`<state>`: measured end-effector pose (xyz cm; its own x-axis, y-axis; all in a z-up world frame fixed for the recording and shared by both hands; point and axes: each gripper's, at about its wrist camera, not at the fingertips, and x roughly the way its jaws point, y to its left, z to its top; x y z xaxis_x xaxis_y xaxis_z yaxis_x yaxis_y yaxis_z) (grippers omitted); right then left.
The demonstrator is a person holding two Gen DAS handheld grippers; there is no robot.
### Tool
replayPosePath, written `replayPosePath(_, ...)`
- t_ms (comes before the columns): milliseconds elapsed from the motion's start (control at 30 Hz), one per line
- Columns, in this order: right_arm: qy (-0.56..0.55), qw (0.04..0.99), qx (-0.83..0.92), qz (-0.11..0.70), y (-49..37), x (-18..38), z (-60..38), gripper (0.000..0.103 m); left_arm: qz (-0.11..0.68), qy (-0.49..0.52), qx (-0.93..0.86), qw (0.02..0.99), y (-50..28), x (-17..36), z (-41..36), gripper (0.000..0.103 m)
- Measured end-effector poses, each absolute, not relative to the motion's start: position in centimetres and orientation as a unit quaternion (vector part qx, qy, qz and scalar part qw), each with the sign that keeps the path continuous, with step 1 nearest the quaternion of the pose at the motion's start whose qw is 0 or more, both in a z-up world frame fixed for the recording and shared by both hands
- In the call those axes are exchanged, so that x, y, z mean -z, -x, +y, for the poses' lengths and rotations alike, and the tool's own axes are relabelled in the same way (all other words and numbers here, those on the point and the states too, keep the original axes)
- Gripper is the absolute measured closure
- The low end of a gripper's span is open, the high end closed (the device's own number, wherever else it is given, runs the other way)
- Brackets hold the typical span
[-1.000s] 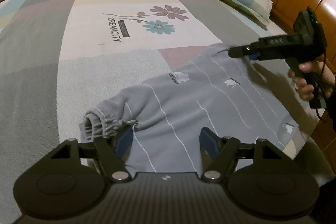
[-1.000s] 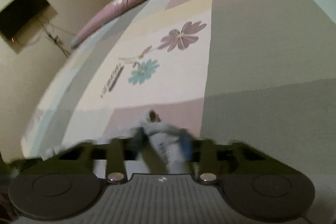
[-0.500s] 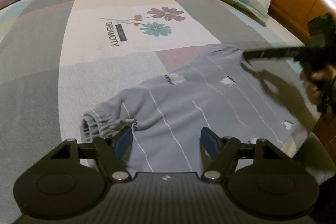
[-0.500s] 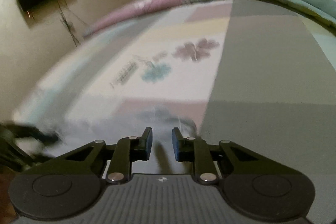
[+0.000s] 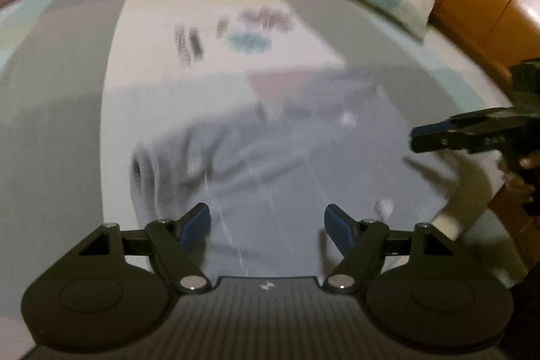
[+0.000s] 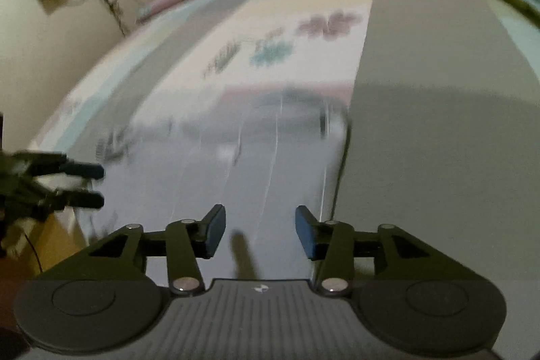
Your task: Fold clothes
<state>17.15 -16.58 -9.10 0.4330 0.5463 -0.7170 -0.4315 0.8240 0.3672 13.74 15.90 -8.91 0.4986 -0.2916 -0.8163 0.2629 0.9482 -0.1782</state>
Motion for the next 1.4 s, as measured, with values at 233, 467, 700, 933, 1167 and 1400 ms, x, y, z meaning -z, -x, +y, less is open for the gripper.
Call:
replayPosePath(233,-0.061,0.848,-0.284,0.443,-14.6,8.2,-17.3,0.031,0.438,0.016,0.163,0.884,-12.6,6.0,15.8,0.027)
replayPosePath(467,-0.063,0.851,-0.274,0.443,-14.1,8.0,-16.9,0.030,0.465,0.069,0.143,0.871,-13.0,9.3,16.5,0.026)
replayPosePath(700,-0.091,0.856,-0.261,0.437,-14.0,6.9,-18.5,0.022,0.468,0.150,0.127,0.861,-12.4,7.3,19.9,0.026)
replayPosePath(933,-0.130,0.859,-0.247,0.428,-14.3,7.1,-18.9,0.012,0.487,0.250,0.075,0.834,-13.1,8.8,25.9,0.025)
replayPosePath(1167,-0.144,0.854,-0.248,0.435,-14.7,7.7,-19.4,0.012,0.500,0.312,0.100,0.802,-14.2,10.8,27.1,0.025)
replayPosePath(1400,-0.152,0.852,-0.240,0.440,-15.3,8.1,-19.6,0.011,0.495,0.349,0.136,0.784,-16.0,11.7,27.1,0.021)
